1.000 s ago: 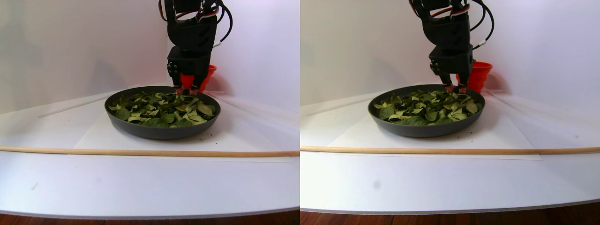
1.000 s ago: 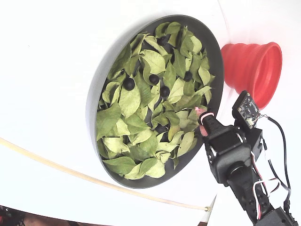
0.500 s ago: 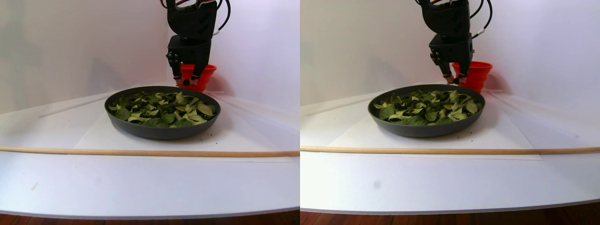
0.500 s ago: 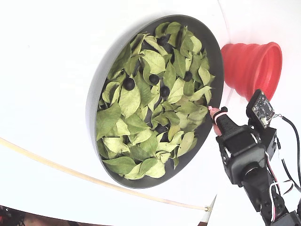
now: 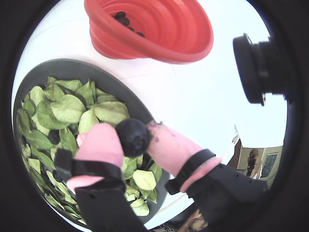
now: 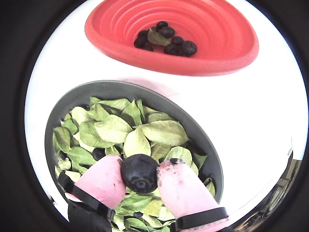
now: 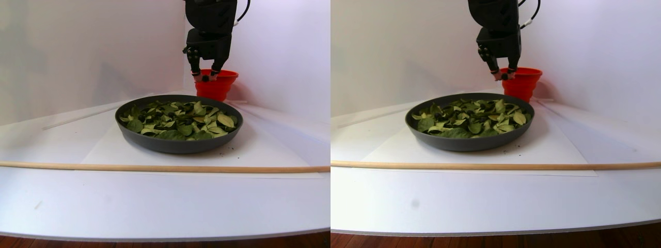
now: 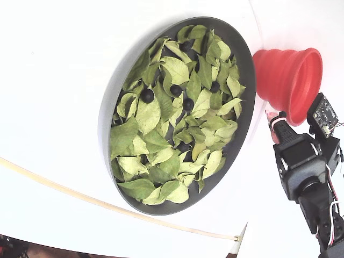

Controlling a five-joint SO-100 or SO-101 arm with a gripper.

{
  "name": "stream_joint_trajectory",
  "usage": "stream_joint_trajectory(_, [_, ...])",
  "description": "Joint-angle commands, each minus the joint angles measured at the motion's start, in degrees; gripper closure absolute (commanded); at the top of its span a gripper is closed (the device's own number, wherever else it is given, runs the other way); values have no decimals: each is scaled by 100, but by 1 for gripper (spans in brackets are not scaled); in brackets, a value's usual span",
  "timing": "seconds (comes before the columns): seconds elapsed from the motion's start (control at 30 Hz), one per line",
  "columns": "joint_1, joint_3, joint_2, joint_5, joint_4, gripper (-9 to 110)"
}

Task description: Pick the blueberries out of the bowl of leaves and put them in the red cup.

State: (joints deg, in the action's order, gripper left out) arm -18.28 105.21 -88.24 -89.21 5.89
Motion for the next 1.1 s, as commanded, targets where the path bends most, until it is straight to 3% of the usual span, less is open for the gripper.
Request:
stream_joint_trajectory(0.0, [-167,-492,-536,-35,-35,92])
stream_joint_trajectory(1.07, [-369,-1951,290,-105,-97,91])
